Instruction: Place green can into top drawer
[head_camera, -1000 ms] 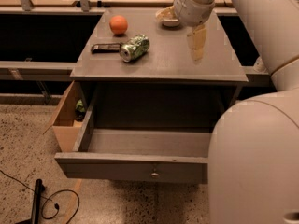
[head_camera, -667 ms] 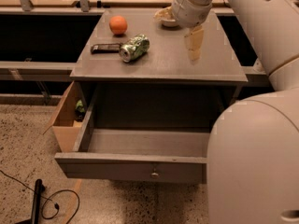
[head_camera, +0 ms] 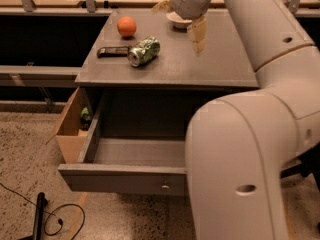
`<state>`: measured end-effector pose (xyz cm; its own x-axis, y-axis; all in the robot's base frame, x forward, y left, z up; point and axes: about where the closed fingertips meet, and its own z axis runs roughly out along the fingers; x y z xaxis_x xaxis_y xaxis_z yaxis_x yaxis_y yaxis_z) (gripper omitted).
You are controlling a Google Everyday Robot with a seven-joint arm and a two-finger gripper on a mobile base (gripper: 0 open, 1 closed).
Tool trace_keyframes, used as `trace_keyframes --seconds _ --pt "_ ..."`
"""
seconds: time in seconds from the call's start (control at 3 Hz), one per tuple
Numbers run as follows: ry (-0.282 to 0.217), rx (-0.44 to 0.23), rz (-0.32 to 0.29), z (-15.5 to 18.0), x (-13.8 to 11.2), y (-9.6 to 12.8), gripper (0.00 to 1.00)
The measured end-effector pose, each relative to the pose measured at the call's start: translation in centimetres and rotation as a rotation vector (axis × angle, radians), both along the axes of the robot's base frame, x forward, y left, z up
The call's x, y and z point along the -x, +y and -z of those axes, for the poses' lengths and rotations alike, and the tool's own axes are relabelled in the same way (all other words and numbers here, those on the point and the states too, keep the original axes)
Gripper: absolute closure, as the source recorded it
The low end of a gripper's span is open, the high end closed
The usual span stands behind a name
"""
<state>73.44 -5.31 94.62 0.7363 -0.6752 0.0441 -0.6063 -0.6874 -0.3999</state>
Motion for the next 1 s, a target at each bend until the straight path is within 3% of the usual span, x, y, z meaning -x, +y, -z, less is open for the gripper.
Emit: trace_keyframes --seconds 0.67,1.0 --pt "-0.045 0.044 -0.165 1.9 -3.4 5.9 0.0" --pt "-0.055 0.1 -0.197 3.9 -5.0 8.5 0.0"
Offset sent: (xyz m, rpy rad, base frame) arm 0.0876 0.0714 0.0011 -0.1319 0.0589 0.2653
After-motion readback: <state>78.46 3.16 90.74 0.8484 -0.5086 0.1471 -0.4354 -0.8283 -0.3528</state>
